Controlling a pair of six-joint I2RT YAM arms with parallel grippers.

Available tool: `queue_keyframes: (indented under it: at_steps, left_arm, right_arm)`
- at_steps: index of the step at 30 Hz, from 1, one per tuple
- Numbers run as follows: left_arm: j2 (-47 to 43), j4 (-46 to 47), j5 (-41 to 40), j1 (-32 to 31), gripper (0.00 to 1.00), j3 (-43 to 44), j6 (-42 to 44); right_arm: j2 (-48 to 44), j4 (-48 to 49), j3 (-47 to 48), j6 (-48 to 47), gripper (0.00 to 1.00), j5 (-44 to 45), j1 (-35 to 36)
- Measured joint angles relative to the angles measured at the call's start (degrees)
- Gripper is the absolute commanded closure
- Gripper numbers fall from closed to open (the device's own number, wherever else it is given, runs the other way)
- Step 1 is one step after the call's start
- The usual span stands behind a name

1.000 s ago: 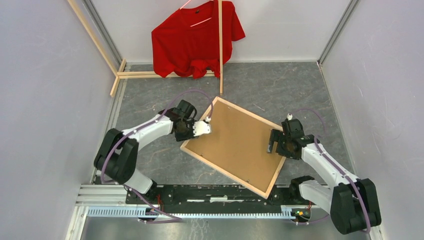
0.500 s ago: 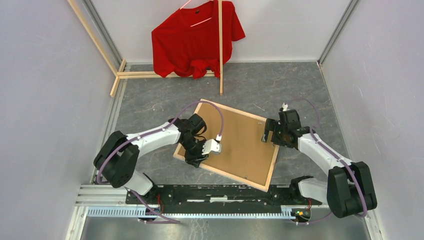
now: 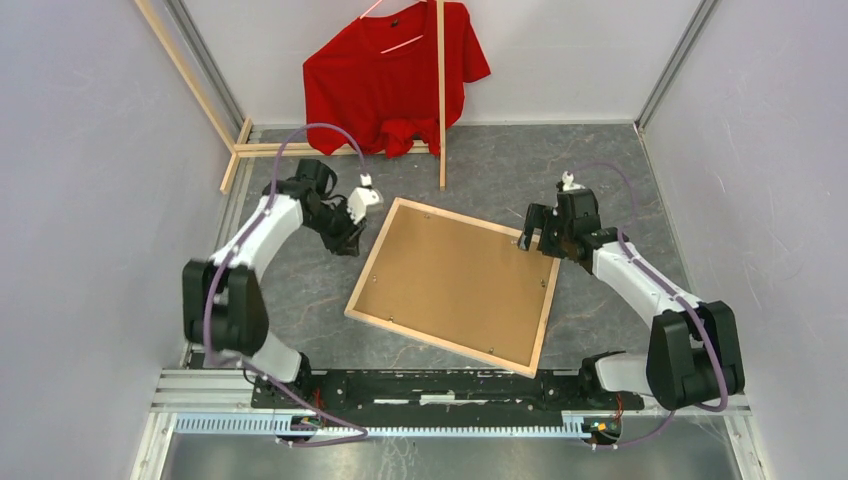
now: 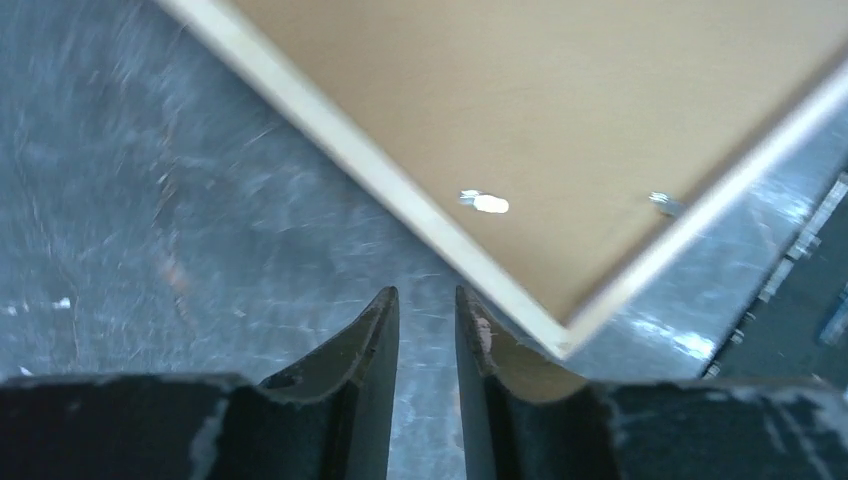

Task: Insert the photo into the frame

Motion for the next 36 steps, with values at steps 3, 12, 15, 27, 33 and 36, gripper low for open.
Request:
queue_keyframes:
  at_steps: [3,12,15,27,33,36]
  left_arm:
    - [8.96,3.02,-0.17,5.81,0.71,2.03,-1.46]
    - [20.59,4.7,2.49,7.37,0.78,-1.27,-1.36]
    - [20.5,4.57,4.68,7.3,0.79,-2.36,-0.68]
    - [16.5,1.99,8.17,7.26,0.79,-9.38,5.9]
    - [16.5,1.81,8.17,7.26,0.79,-9.33,6.08]
    - [16.52,1.77,8.17,7.26,0.79,-9.25,6.08]
  right_arm:
    - [-0.74,1.36,1.84,0.09,0.02,-0.17,0.42]
    - [-1.2,7.06,2.73,2.95,0.08,-2.58,7.58]
    - [0.85,12.55,2.75,5.35,0.09,-5.09,15.58]
    - [18.4,32.11,3.56,15.72,0.12,-10.99,35.93]
    - [26.43,37.11,6.88,18.86,0.15,-11.02,39.98]
    - [29.64,39.12,9.7,19.85,0.15,-11.02,40.94]
